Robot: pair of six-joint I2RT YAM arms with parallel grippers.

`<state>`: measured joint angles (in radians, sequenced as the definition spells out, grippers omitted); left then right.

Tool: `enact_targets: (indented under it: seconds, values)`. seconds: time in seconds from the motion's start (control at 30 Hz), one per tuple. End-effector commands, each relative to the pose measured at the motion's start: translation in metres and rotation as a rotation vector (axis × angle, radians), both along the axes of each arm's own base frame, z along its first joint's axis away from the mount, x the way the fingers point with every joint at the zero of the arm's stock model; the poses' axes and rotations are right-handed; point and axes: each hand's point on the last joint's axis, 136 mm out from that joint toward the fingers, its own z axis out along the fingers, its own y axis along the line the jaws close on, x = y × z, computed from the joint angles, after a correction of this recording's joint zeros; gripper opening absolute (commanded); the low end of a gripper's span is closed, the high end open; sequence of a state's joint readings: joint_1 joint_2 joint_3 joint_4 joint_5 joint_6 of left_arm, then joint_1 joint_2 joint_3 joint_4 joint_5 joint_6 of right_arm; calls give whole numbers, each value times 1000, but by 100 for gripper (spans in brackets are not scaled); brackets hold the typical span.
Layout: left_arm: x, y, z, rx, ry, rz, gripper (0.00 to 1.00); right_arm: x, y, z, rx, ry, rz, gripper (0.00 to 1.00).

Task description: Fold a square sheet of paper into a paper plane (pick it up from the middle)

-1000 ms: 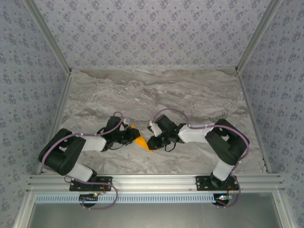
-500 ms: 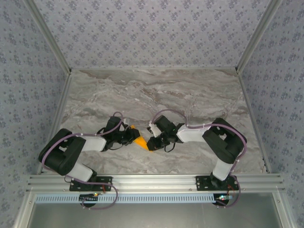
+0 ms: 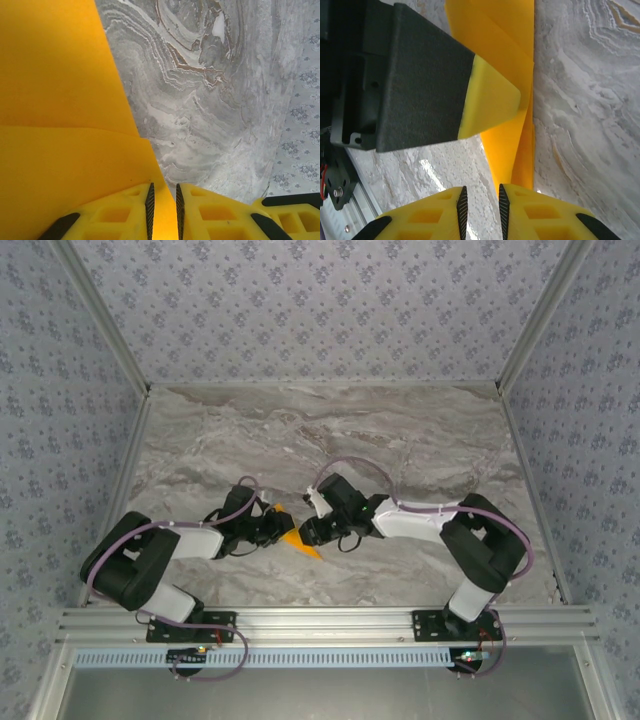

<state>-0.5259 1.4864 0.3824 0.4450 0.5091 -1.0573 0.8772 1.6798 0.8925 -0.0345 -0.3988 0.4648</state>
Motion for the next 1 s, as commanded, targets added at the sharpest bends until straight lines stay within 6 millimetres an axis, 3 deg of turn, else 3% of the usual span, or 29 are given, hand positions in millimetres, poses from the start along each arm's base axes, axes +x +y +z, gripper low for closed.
enact_targets:
  seconds: [0.0,0.2,0.6,0.97]
  values:
    - [-4,-1,2,4,-17,-22,22,8,4,-7,-23,-2,-27,28]
    - [-3,-1,5,-1,-22,-23,22,6,6,-16,-43,18,-12,27]
    - [-4,-2,10,-9,-34,-27,22,1,8,-29,-53,59,8,16]
    - [-12,1,14,-20,-55,-39,23,4,7,-36,-51,84,-5,15]
